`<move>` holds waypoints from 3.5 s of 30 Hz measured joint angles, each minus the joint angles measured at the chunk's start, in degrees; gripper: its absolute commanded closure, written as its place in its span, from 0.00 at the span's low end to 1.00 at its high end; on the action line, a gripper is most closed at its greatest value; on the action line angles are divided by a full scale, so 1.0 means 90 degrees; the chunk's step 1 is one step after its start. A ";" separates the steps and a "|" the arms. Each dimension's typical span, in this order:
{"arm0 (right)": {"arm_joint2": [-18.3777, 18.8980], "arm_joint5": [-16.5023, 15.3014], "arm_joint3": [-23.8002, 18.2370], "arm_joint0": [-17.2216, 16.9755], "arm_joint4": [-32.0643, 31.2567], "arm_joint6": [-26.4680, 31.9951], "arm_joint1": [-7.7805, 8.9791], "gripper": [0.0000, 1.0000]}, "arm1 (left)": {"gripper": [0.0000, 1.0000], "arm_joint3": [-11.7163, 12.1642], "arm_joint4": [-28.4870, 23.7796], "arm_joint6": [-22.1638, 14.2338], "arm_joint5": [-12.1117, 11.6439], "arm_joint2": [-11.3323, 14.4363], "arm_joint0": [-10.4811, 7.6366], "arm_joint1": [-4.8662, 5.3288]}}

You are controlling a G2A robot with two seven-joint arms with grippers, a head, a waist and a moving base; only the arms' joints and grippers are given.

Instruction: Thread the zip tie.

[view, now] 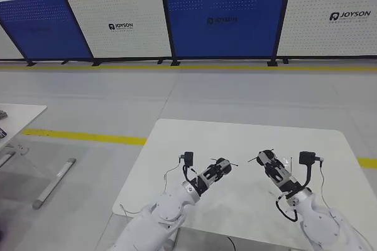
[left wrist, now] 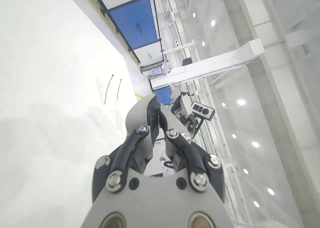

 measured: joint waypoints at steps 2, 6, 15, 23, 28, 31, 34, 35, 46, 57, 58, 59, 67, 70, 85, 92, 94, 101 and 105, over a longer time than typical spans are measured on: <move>-0.0034 0.0021 0.0035 0.0010 -0.0061 -0.0048 -0.0021 1.00 | 1.00 0.0079 0.0322 0.0414 -0.0001 0.0144 -0.0061 -0.0047; -0.0048 0.0021 0.0069 0.0018 -0.0050 -0.0106 -0.0041 1.00 | 1.00 0.0164 0.0606 0.0698 0.0024 0.0283 -0.0110 -0.0082; -0.0047 0.0020 0.0067 0.0017 -0.0049 -0.0103 -0.0040 1.00 | 1.00 0.0159 0.0590 0.0684 0.0023 0.0276 -0.0107 -0.0080; -0.0047 0.0020 0.0067 0.0017 -0.0050 -0.0103 -0.0040 1.00 | 1.00 0.0159 0.0591 0.0684 0.0023 0.0276 -0.0107 -0.0080; -0.0034 0.0078 0.0045 -0.0012 -0.0017 -0.0093 -0.0054 1.00 | 1.00 0.0115 0.0548 0.0707 0.0034 0.0267 -0.0089 -0.0088; -0.0032 0.0188 0.0056 0.0003 0.0004 -0.0064 -0.0079 1.00 | 1.00 0.0074 0.0517 0.0761 0.0047 0.0260 -0.0080 -0.0103; -0.0030 0.0218 0.0056 0.0011 0.0009 -0.0087 -0.0085 1.00 | 1.00 0.0071 0.0516 0.0772 0.0064 0.0263 -0.0083 -0.0107; -0.0030 0.0217 0.0055 0.0011 0.0009 -0.0087 -0.0084 1.00 | 1.00 0.0071 0.0516 0.0772 0.0064 0.0264 -0.0083 -0.0107; -0.0030 0.0213 0.0055 0.0010 0.0008 -0.0086 -0.0084 1.00 | 1.00 0.0072 0.0517 0.0770 0.0062 0.0264 -0.0083 -0.0106; -0.0030 0.0213 0.0055 0.0010 0.0008 -0.0086 -0.0084 1.00 | 1.00 0.0072 0.0517 0.0770 0.0062 0.0263 -0.0083 -0.0106; -0.0030 0.0213 0.0055 0.0010 0.0008 -0.0086 -0.0084 1.00 | 1.00 0.0072 0.0517 0.0770 0.0062 0.0263 -0.0083 -0.0106; -0.0030 0.0213 0.0055 0.0010 0.0008 -0.0086 -0.0084 1.00 | 1.00 0.0072 0.0517 0.0770 0.0062 0.0263 -0.0083 -0.0106; -0.0030 0.0213 0.0055 0.0010 0.0008 -0.0086 -0.0084 1.00 | 1.00 0.0072 0.0517 0.0770 0.0062 0.0263 -0.0083 -0.0106; -0.0030 0.0213 0.0055 0.0010 0.0008 -0.0086 -0.0084 1.00 | 1.00 0.0072 0.0517 0.0770 0.0062 0.0263 -0.0083 -0.0106; -0.0094 0.0330 0.0191 -0.0021 0.0015 -0.0400 -0.0179 1.00 | 1.00 0.0143 0.0656 0.0625 0.0298 0.0333 -0.0147 -0.0124; -0.0099 0.0347 0.0197 -0.0014 0.0005 -0.0410 -0.0181 1.00 | 1.00 0.0145 0.0661 0.0616 0.0307 0.0333 -0.0152 -0.0124; -0.0099 0.0347 0.0197 -0.0014 0.0005 -0.0409 -0.0181 1.00 | 1.00 0.0145 0.0661 0.0616 0.0307 0.0333 -0.0152 -0.0124; -0.0099 0.0349 0.0197 -0.0016 0.0002 -0.0412 -0.0181 1.00 | 1.00 0.0138 0.0658 0.0639 0.0314 0.0331 -0.0147 -0.0126; -0.0201 0.0507 0.0150 -0.0093 -0.0291 -0.0603 -0.0222 1.00 | 1.00 0.0103 0.0709 0.0731 0.0316 0.0311 -0.0122 -0.0137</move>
